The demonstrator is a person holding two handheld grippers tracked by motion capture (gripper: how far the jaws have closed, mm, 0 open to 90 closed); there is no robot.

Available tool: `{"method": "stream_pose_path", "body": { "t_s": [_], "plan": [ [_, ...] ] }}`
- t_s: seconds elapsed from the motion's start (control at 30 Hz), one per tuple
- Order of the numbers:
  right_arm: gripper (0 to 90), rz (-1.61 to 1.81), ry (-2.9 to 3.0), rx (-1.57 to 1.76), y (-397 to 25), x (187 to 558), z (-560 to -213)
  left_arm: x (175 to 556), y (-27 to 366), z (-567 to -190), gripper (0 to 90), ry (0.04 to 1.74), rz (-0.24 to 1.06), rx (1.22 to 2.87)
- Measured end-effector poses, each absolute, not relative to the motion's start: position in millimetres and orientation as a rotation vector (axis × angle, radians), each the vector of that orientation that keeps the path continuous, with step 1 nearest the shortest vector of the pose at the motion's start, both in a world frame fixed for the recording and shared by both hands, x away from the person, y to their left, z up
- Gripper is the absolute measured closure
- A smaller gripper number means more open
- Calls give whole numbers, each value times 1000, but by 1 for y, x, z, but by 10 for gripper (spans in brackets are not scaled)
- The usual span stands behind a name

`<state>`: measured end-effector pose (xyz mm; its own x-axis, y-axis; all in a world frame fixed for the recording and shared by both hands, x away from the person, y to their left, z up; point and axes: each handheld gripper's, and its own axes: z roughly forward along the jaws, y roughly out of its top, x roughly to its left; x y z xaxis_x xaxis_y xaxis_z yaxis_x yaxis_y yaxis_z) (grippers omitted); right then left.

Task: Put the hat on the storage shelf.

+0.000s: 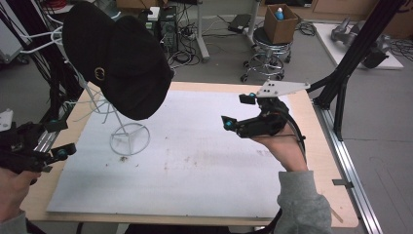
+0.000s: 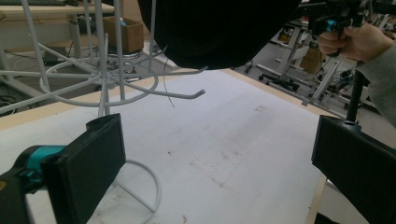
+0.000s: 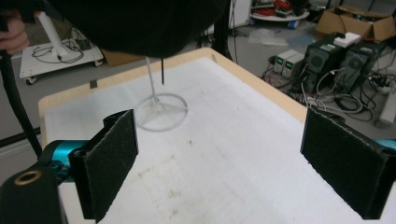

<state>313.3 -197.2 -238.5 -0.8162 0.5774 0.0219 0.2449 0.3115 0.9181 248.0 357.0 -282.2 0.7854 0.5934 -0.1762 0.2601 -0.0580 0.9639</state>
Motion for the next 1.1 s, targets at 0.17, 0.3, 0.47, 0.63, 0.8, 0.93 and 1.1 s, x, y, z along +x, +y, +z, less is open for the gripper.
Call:
{"method": "stream_pose_path", "body": {
  "t_s": [0.17,0.3,0.47,0.63,0.8,0.93,1.1],
  "plan": [
    [103,1513,2289,779,-213,306,-255,251,356,-283,30,686,308,1640],
    [103,1524,2242,819,-226,300,-265,251,356,-283,30,681,304,1640],
    [103,1486,2189,878,-241,297,-282,250,357,-282,30,678,308,1635],
    [103,1480,2144,919,-254,292,-292,251,357,-285,31,692,327,1643],
    [103,1490,2114,936,-260,284,-297,253,357,-289,31,697,333,1641],
    [103,1500,2086,979,-262,285,-303,256,357,-293,30,715,332,1647],
    [103,1515,2084,964,-263,285,-306,255,355,-292,31,703,329,1656]
  ]
}}
